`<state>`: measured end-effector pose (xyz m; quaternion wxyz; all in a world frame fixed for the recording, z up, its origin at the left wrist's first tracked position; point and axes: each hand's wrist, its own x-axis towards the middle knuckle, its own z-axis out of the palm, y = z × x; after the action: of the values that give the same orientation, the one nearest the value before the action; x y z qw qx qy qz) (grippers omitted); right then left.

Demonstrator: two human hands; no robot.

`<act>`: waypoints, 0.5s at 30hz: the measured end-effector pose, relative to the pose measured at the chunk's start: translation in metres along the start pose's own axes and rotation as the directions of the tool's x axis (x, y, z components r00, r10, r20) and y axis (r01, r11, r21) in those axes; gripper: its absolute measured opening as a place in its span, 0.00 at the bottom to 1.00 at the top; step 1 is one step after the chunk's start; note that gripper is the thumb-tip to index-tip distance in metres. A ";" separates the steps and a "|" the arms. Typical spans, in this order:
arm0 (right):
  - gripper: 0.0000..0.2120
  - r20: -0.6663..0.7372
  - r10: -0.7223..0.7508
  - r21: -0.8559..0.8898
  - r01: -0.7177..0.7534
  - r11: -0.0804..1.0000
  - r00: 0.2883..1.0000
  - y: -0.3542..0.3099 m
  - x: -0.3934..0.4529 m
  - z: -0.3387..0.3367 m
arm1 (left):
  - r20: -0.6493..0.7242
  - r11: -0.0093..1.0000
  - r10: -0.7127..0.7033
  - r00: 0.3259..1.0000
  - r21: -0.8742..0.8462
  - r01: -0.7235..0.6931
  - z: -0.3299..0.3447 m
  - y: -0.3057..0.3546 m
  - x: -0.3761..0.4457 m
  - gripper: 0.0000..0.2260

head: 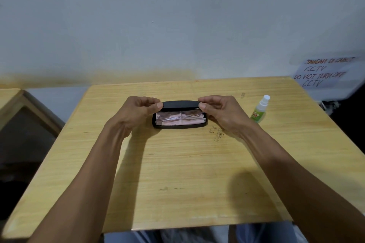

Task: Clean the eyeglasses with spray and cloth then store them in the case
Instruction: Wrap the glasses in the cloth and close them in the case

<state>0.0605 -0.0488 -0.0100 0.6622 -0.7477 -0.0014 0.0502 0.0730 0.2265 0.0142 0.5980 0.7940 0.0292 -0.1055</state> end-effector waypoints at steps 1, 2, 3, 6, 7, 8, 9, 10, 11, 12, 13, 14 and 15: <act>0.09 -0.002 -0.014 0.002 0.014 1.000 1.000 0.001 -0.001 0.000 | 0.000 1.000 0.005 1.000 0.000 -0.005 0.000 -0.001 0.000 0.14; 0.09 -0.002 -0.025 0.004 0.025 1.000 1.000 0.001 -0.003 0.001 | -0.002 1.000 0.010 1.000 0.002 -0.010 0.001 -0.001 -0.001 0.14; 0.09 -0.002 -0.033 0.005 0.033 0.999 0.999 0.001 -0.004 0.002 | -0.006 1.000 0.016 1.000 0.002 -0.016 0.003 -0.002 -0.003 0.14; 0.11 -0.001 -0.038 0.007 0.038 0.999 0.999 0.001 -0.008 0.003 | -0.020 1.000 0.030 0.999 -0.007 -0.030 0.006 -0.002 -0.007 0.14; 0.11 -0.001 -0.037 0.009 0.037 0.999 0.999 0.002 -0.009 0.002 | -0.026 0.999 0.033 0.999 -0.011 -0.034 0.007 -0.003 -0.008 0.14; 0.11 0.002 -0.037 0.014 0.037 0.999 0.999 0.003 -0.010 0.002 | -0.030 0.999 0.035 0.999 -0.016 -0.035 0.008 -0.004 -0.010 0.15; 0.12 0.007 -0.037 0.015 0.037 0.999 0.999 0.003 -0.011 0.002 | -0.031 0.999 0.033 0.999 -0.025 -0.034 0.008 -0.005 -0.011 0.16; 0.12 0.012 -0.040 0.009 0.040 0.999 0.999 0.004 -0.012 0.002 | -0.029 0.999 0.031 0.999 -0.031 -0.032 0.008 -0.006 -0.012 0.17; 0.12 0.014 -0.041 0.001 0.041 0.999 0.999 0.005 -0.013 0.002 | -0.027 0.999 0.029 0.999 -0.030 -0.030 0.008 -0.007 -0.012 0.18; 0.13 0.014 -0.038 -0.005 0.038 0.999 0.999 0.005 -0.014 0.002 | -0.026 0.999 0.031 0.999 -0.024 -0.031 0.008 -0.008 -0.013 0.17; 0.13 0.013 -0.035 -0.007 0.035 0.999 0.999 0.004 -0.016 0.003 | -0.028 0.999 0.035 0.999 -0.021 -0.035 0.009 -0.009 -0.014 0.17; 0.13 0.010 -0.038 -0.010 0.038 0.999 0.999 0.004 -0.017 0.003 | -0.033 0.999 0.043 0.999 -0.017 -0.044 0.009 -0.009 -0.015 0.16; 0.14 0.010 -0.049 -0.018 0.049 0.999 0.999 0.004 -0.017 0.003 | -0.043 0.998 0.055 0.998 -0.008 -0.056 0.010 -0.010 -0.016 0.16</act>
<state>0.0427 -0.0476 -0.0136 0.6565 -0.7530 -0.0233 0.0373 0.0545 0.2211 0.0053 0.6036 0.7938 0.0203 -0.0719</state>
